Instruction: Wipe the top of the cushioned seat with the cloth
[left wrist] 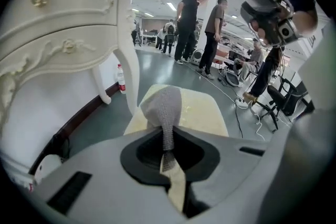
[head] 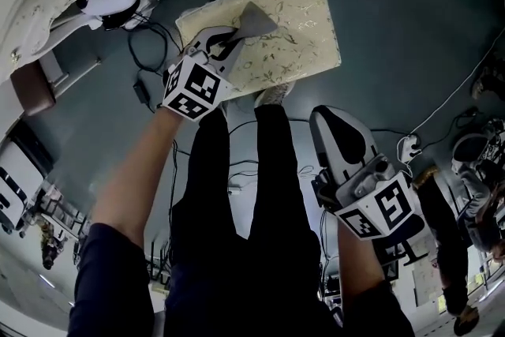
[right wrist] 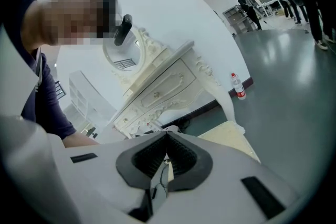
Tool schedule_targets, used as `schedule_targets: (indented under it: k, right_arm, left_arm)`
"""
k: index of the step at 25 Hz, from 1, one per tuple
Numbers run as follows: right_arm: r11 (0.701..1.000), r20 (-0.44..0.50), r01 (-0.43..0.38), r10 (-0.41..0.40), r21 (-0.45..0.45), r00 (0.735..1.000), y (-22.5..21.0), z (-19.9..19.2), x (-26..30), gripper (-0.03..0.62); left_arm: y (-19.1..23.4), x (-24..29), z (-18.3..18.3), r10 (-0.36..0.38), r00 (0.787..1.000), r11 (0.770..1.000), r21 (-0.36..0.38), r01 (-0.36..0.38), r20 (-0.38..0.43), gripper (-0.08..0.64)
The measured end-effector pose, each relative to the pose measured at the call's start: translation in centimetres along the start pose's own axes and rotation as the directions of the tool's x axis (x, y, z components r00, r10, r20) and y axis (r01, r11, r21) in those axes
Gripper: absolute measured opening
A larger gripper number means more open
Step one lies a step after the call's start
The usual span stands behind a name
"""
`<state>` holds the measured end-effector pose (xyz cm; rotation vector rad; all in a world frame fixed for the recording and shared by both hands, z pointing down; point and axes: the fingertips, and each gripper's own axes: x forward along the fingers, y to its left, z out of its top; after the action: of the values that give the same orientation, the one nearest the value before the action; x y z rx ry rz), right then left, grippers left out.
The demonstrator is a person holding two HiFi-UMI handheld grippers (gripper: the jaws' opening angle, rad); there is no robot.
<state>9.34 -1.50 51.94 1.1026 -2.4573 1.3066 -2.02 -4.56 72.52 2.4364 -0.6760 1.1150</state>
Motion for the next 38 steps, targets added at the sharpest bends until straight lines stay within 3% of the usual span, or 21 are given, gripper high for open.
schedule_targets:
  k: [8, 15, 24, 38]
  right_arm:
    - [0.999, -0.040, -0.048, 0.047, -0.016, 0.998, 6.7, -4.1, 4.1, 0.023]
    - [0.999, -0.053, -0.025, 0.024, -0.020, 0.998, 7.4, -5.2, 4.4, 0.023]
    - [0.999, -0.022, 0.036, -0.036, 0.008, 0.999, 2.9, -4.2, 0.3, 0.023]
    - [0.988, 0.062, 0.130, -0.135, 0.084, 0.989, -7.1, -0.6, -8.7, 0.023]
  left_arm:
    - [0.7, -6.5, -9.5, 0.024, 0.999, 0.999, -0.046, -0.026, -0.036, 0.025]
    - [-0.4, -6.2, -12.2, -0.008, 0.998, 1.000, -0.029, 0.007, -0.054, 0.025]
    - [-3.2, -1.2, -7.8, -0.056, 0.997, 0.998, 0.022, 0.057, -0.057, 0.025]
    - [-8.1, 9.4, 4.5, -0.142, 0.988, 0.979, 0.136, 0.150, -0.062, 0.025]
